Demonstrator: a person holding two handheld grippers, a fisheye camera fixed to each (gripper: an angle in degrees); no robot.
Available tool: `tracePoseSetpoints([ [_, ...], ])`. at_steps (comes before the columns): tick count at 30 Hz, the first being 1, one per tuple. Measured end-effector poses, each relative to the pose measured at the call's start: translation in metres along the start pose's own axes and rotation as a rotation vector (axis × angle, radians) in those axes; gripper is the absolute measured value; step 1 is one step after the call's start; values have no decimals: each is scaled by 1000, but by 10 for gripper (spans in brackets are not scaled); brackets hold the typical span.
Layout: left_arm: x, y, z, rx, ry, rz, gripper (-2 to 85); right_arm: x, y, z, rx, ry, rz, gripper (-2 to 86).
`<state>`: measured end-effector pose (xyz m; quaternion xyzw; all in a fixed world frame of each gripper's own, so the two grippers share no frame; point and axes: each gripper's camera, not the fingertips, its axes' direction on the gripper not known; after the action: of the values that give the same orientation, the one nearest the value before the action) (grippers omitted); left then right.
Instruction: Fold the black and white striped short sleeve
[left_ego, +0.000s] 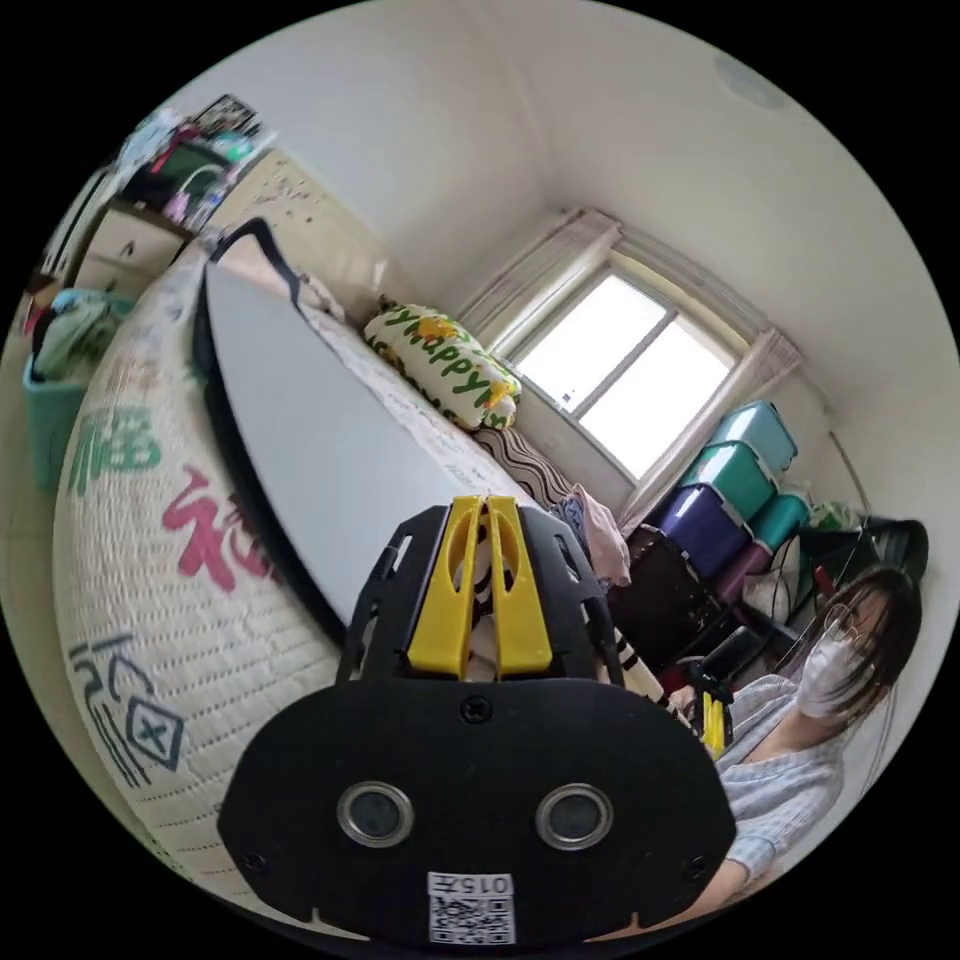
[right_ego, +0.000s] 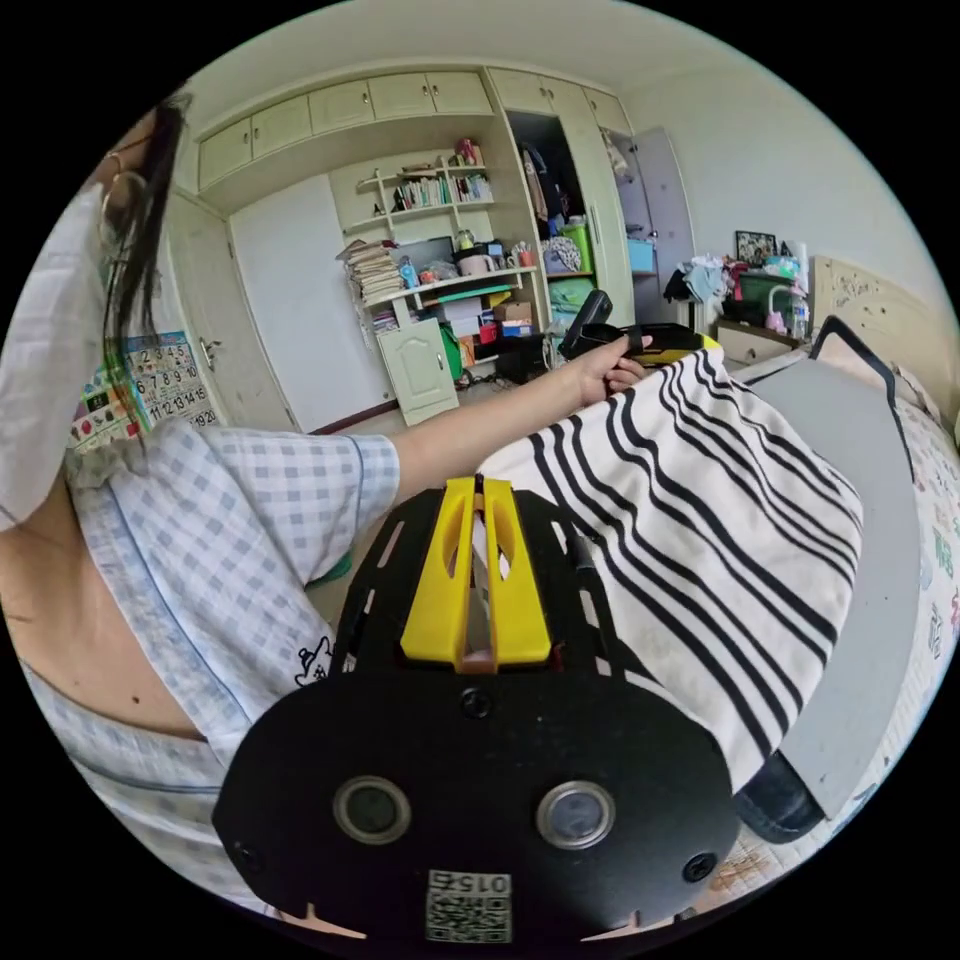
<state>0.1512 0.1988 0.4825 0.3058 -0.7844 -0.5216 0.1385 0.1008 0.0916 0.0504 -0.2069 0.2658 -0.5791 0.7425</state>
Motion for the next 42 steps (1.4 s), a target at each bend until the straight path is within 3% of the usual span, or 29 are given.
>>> tracePoseSetpoints([
  [4, -51, 14, -13, 31, 131, -170, -8, 3, -3, 53, -115, 51, 52, 1],
  [8, -41, 13, -33, 66, -136, -176, -6, -9, -12, 84, -152, 44, 38, 10],
  [18, -3, -4, 5, -142, -110, -37, 80, -39, -39, 92, -202, 202, -114, 73],
  [21, 0, -6, 6, -144, -116, -31, 88, -32, -47, 48, -107, 68, -126, 74],
  [24, 4, -8, 11, -198, -156, -10, 90, -2, -62, 4, -33, 129, -129, 74],
  [25, 6, -8, 15, -225, -173, -1, 90, 20, -68, -8, -16, 246, -93, 73],
  [29, 8, -9, 27, -274, -179, 10, 90, 147, -84, -15, -60, 519, 207, 80],
  [34, 12, -11, 36, -330, -189, 33, 91, 255, -87, 12, -114, 497, 455, 92],
  [42, 15, -15, 46, -379, -175, 49, 56, 303, -101, 67, -287, 495, 470, 52],
])
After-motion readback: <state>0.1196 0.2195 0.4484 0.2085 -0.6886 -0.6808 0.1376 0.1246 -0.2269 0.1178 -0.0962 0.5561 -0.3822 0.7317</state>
